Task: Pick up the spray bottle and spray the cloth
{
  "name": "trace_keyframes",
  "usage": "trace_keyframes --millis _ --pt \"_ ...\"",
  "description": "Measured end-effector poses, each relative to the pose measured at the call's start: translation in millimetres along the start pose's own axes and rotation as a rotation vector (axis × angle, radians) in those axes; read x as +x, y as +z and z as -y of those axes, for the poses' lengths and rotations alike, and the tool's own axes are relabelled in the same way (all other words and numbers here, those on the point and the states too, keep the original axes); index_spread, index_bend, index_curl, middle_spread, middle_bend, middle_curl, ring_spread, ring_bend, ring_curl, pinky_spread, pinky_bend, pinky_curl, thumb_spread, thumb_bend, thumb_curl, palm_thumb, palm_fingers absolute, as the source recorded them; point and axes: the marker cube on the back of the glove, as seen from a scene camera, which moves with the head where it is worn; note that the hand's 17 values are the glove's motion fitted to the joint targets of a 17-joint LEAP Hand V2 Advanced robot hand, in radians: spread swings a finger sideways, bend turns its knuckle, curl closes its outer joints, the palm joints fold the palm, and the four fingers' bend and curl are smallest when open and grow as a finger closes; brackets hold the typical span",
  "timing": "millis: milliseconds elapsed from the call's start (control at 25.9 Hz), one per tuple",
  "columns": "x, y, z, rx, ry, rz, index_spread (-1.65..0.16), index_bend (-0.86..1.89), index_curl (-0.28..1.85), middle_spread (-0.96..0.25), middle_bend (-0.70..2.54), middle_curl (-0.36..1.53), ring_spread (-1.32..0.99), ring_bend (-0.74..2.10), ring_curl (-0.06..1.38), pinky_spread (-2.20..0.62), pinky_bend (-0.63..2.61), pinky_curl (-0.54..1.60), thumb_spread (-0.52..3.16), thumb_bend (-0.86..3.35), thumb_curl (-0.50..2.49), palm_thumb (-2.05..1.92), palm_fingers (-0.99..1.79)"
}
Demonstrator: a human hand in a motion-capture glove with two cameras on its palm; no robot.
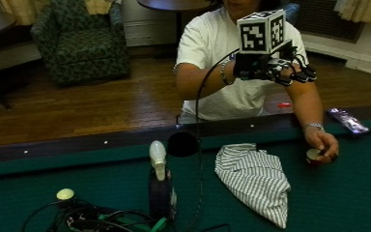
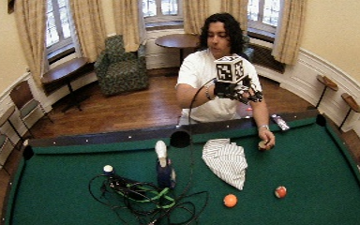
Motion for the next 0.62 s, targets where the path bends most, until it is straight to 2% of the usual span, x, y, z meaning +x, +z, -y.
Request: trace_keyframes --millis 270,617 --pt "6 3 -1 -0.027 -0.001 0.014 -0.36 0.26 0.17 -0.09 0.25 0.13 -0.07 0.22 0.11 0.17 0.29 0.14 0.78 0.17 0.09 0.31 0.42" --pt "11 6 -11 -0.054 0.000 0.024 -0.42 0.23 0.23 -0.11 0.23 0.19 -0.08 0.21 0.15 0.21 0.26 0.19 1.03 0.13 0.14 0.33 0.42"
